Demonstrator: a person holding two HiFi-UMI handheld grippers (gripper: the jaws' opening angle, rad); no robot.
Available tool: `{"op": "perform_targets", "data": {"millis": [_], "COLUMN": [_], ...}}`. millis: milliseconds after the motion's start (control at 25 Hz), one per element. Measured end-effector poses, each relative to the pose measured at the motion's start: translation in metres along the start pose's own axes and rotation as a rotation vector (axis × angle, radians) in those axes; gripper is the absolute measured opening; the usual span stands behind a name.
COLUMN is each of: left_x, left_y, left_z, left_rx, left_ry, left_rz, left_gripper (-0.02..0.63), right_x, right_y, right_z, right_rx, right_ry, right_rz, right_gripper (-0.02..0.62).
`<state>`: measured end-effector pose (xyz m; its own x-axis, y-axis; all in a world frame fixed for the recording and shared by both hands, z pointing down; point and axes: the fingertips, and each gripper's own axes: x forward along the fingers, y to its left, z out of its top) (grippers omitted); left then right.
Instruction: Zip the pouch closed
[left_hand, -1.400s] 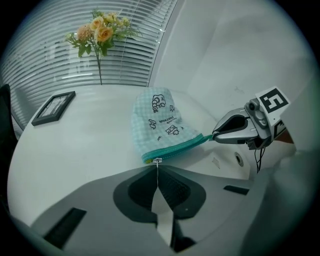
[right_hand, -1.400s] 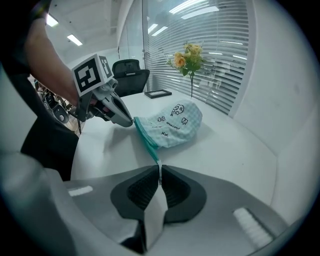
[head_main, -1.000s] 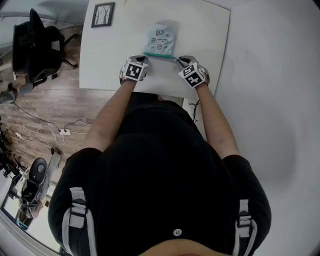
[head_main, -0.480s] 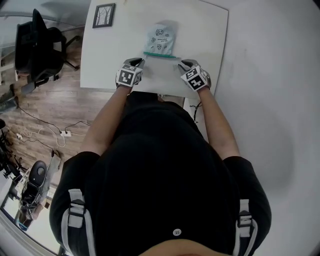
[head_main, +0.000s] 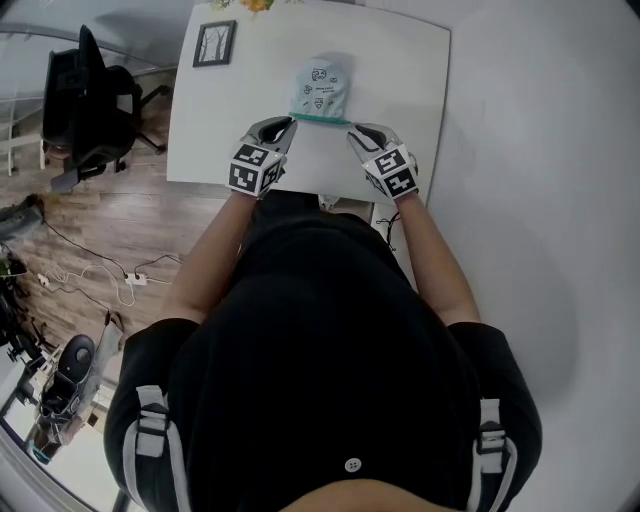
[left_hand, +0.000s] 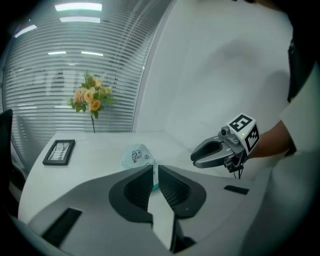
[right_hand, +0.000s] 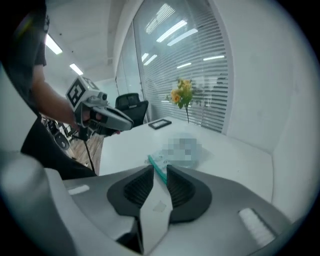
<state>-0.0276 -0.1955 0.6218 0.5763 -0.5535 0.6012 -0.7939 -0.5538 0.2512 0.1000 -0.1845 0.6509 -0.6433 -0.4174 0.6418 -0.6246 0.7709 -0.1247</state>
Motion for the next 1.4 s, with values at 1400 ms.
{"op": "perform_targets", "data": {"millis": [1400], "left_x": [-0.164], "left_y": [-0.092], "left_z": [0.214], "left_rx": [0.254], "left_ry": [-0.593], "left_rz": [0.005], "left_gripper": [0.009], "right_x": [-0.176], "right_y": [0.062], "right_z": [0.266], "right_rx": [-0.203], "right_ry": [-0.689], "right_rz": [-0.012], "right_gripper": [0.011]}}
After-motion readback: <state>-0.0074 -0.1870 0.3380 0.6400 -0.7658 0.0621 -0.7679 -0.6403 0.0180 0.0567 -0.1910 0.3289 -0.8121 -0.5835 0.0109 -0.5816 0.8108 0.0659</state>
